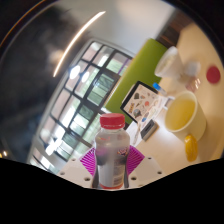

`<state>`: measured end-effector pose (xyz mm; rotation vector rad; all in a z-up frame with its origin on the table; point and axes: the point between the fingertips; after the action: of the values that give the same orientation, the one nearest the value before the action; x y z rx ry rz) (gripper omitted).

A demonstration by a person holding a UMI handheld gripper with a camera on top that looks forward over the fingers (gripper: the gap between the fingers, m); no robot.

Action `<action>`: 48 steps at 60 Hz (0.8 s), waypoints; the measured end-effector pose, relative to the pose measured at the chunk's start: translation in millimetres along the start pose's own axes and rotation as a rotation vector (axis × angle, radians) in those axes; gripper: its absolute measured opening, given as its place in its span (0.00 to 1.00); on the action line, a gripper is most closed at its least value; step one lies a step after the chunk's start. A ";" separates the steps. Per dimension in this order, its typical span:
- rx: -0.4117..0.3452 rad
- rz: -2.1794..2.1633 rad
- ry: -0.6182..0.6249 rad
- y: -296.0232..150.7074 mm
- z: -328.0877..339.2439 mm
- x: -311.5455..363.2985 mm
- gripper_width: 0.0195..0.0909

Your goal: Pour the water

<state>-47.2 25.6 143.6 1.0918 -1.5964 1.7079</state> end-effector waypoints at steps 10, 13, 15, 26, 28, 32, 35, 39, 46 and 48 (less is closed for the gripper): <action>-0.041 -0.657 -0.042 -63.0 6.3 -29.7 0.20; -0.063 -0.775 -0.045 -73.2 4.5 -42.3 0.20; -0.077 -0.846 -0.037 -78.4 12.4 -41.1 0.20; -0.116 -1.199 -0.053 -96.7 23.8 -40.8 0.21; -0.115 -1.228 -0.063 -97.9 27.6 -37.7 0.21; -0.119 -1.271 -0.061 -97.1 31.6 -36.5 0.21; -0.119 -1.295 -0.054 -94.5 35.8 -35.0 0.21; -0.107 -1.298 -0.043 -88.1 37.1 -33.4 0.21; -0.066 -1.174 -0.075 -74.9 52.0 -9.9 0.21; -0.059 -1.069 -0.113 -73.9 51.5 1.8 0.21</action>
<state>23.3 -14.8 182.5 1.6107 -0.7994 0.8709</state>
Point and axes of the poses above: the point between the fingertips, and its own axes, seen from behind it with the camera up: x to the left, y down, z backward, against the way the camera looks, and after that the axes turned 8 degrees about -x, right-handed
